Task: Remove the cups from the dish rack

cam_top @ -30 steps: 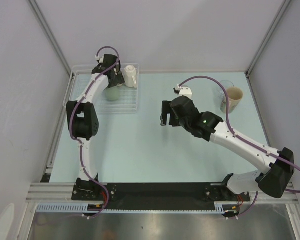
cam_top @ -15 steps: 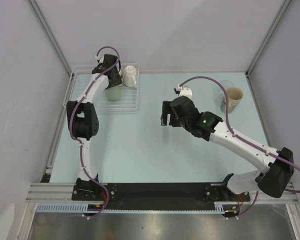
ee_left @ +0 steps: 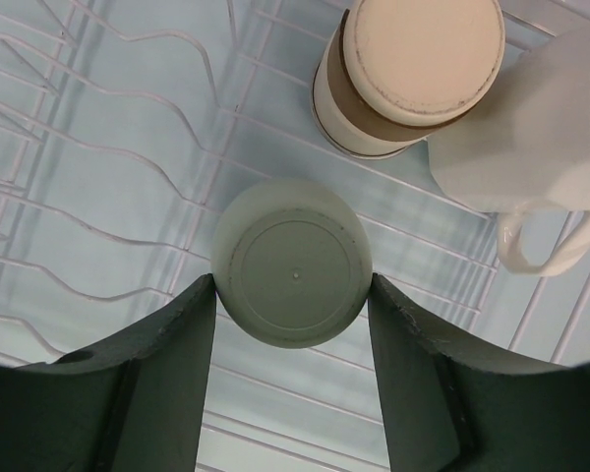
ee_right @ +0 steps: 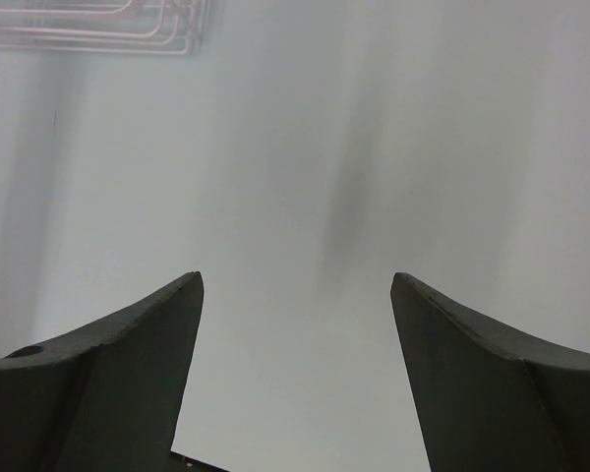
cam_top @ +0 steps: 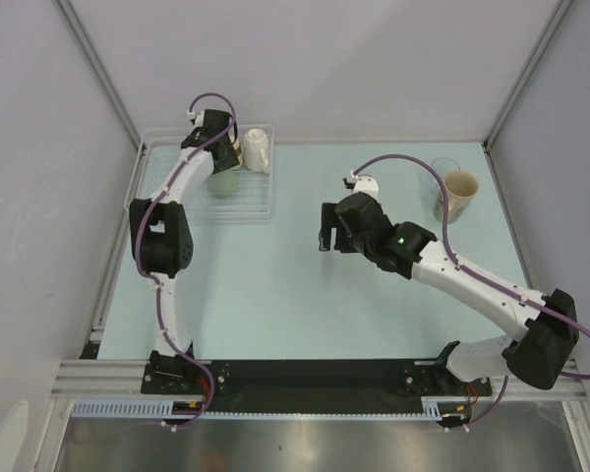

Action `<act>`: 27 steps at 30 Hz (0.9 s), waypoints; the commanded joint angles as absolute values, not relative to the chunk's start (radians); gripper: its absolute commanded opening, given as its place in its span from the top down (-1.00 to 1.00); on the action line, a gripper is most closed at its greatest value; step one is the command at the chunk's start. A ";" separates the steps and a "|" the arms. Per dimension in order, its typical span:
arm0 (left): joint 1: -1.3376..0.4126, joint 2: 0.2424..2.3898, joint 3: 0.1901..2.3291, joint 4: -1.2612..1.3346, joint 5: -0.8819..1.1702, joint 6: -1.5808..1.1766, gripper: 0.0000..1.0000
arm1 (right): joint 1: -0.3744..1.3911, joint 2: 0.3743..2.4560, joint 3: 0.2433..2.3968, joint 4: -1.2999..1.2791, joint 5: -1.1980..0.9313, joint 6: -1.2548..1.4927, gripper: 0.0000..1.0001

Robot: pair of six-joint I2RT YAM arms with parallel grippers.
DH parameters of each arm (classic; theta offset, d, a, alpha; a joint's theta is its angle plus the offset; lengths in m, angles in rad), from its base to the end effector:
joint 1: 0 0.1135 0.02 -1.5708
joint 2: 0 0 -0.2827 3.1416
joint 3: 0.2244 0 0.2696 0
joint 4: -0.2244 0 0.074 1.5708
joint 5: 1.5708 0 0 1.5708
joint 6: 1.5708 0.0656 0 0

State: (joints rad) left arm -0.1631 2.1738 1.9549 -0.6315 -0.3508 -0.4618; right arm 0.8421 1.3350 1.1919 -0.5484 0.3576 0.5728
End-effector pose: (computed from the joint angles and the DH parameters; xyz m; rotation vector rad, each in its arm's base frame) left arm 0.5359 -0.0653 0.2459 -0.5053 2.3030 0.1244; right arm 0.2349 0.2287 0.3239 -0.1114 2.2342 0.3752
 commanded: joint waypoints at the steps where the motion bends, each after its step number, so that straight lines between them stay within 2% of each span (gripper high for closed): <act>1: -0.166 2.100 1.898 -0.658 -0.341 -0.492 0.99 | 0.833 1.293 1.192 -0.518 0.367 0.572 -0.65; 5: -0.175 1.999 1.853 -0.626 -0.356 -0.502 0.99 | 0.824 1.273 1.186 -0.514 0.362 0.571 -0.65; 10: -0.181 1.930 1.897 -0.632 -0.351 -0.486 0.99 | 0.821 1.249 1.163 -0.499 0.353 0.566 -0.65; 18: -0.181 1.830 1.922 -0.660 -0.252 -0.512 0.99 | 0.781 1.215 1.169 -0.492 0.339 0.538 -0.64; 22: -0.199 1.706 1.811 -0.608 -0.126 -0.548 0.99 | 0.678 1.160 1.157 -0.491 0.287 0.537 -0.64; 27: -0.255 1.438 1.614 -0.543 -0.054 -0.589 1.00 | 0.568 1.103 1.118 -0.437 0.187 0.555 -0.64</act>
State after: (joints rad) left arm -0.2066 1.6459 1.7161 -0.6167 -0.1608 -0.5312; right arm 0.6266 1.1671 1.1400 -0.5095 0.2657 0.5499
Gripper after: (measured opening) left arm 0.625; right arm 0.824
